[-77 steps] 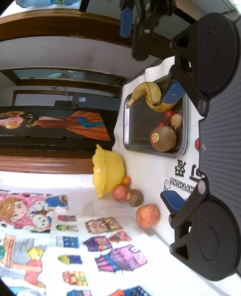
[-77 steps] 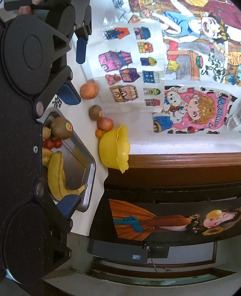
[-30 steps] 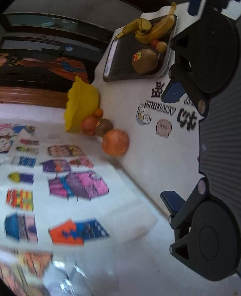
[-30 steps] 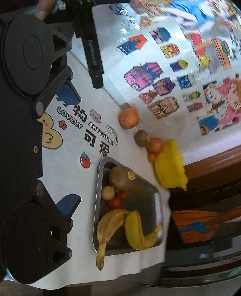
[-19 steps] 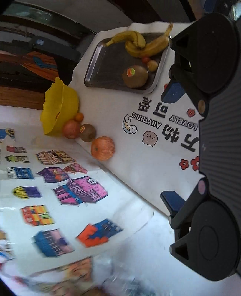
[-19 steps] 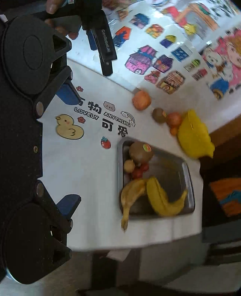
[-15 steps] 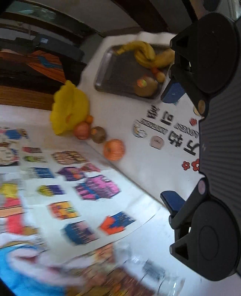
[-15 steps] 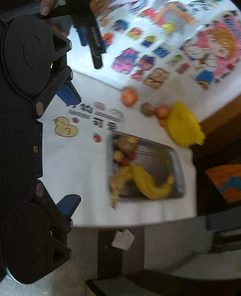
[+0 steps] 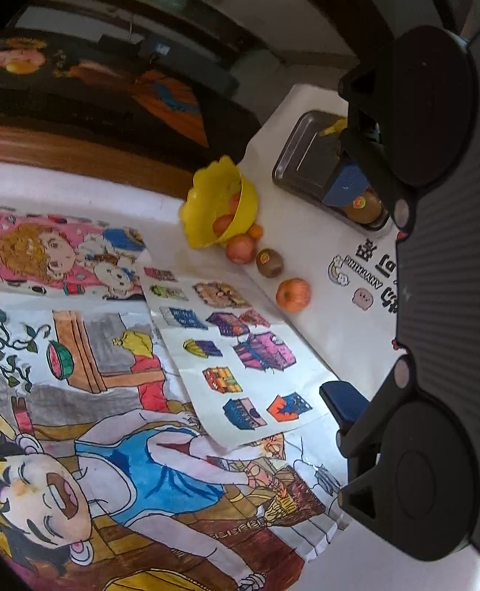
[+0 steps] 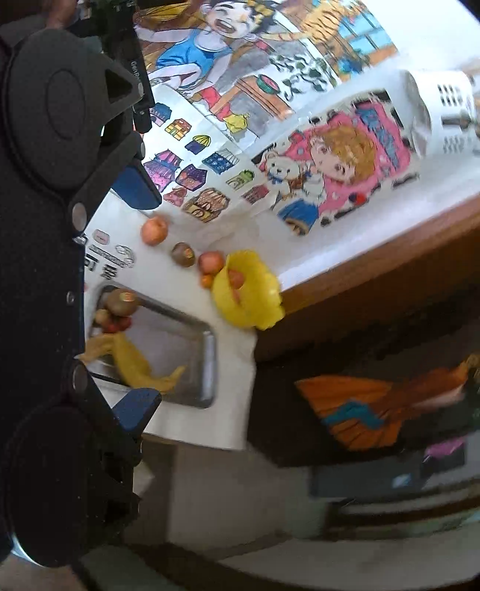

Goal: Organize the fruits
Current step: 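Move the left tool toward a red apple while the right tool approaches a kiwi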

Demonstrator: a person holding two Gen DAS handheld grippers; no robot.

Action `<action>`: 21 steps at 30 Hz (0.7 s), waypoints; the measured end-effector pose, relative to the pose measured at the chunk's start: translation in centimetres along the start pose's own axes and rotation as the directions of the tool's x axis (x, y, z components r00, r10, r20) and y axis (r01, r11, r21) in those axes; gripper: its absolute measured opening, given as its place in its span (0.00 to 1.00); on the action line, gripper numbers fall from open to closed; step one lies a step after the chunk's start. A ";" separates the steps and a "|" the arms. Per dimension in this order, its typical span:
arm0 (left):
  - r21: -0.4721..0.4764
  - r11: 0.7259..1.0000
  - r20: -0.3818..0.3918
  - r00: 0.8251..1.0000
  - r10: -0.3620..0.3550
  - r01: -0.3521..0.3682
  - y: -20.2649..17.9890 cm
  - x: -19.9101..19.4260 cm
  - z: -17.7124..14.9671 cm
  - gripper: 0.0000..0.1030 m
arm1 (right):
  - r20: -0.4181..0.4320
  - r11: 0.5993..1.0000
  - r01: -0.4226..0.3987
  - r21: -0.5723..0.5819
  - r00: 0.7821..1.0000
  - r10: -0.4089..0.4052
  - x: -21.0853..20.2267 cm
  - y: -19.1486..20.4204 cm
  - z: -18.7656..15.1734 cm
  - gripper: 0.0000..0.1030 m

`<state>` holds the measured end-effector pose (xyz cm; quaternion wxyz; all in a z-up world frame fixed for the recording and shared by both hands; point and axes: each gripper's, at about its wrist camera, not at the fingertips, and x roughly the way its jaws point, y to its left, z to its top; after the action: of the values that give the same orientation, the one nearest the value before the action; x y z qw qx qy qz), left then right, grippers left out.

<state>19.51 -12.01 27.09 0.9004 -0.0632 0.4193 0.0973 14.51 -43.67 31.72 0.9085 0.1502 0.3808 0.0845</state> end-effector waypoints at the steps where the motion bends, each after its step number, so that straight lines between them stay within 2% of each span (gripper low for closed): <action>1: -0.002 1.000 -0.007 1.000 0.013 -0.013 -0.1 0.5 0.2 1.00 | 0.006 0.999 -0.008 -0.046 1.000 0.008 0.5 0.3 0.6 0.99; 5: 0.007 1.000 -0.040 0.999 0.025 -0.024 -0.1 4.2 0.6 1.00 | 0.017 0.977 0.009 -0.212 1.000 -0.005 4.2 1.5 1.6 0.99; 8: 0.039 0.999 -0.060 0.998 0.019 -0.016 -0.1 8.2 0.4 1.00 | 0.007 0.958 -0.002 -0.287 1.000 0.004 8.4 1.9 1.6 0.99; 11: 0.102 0.995 -0.046 0.999 -0.007 0.012 -0.1 13.2 -0.4 1.00 | -0.012 0.952 -0.013 -0.306 1.000 0.010 13.6 2.1 1.4 0.99; 16: 0.218 0.976 0.026 0.999 -0.028 0.022 0.0 21.0 -1.9 1.00 | -0.056 0.951 -0.070 -0.301 0.997 0.056 23.1 3.1 0.7 0.99; 21: 0.267 0.962 0.046 0.996 -0.076 0.061 0.4 27.0 -2.7 0.99 | -0.064 0.945 -0.110 -0.308 0.993 0.095 31.6 5.1 -0.8 0.99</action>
<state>34.39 -8.86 4.64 0.9149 0.0463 0.4008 0.0110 35.68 -30.25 11.83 0.9057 0.0226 0.3763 0.1941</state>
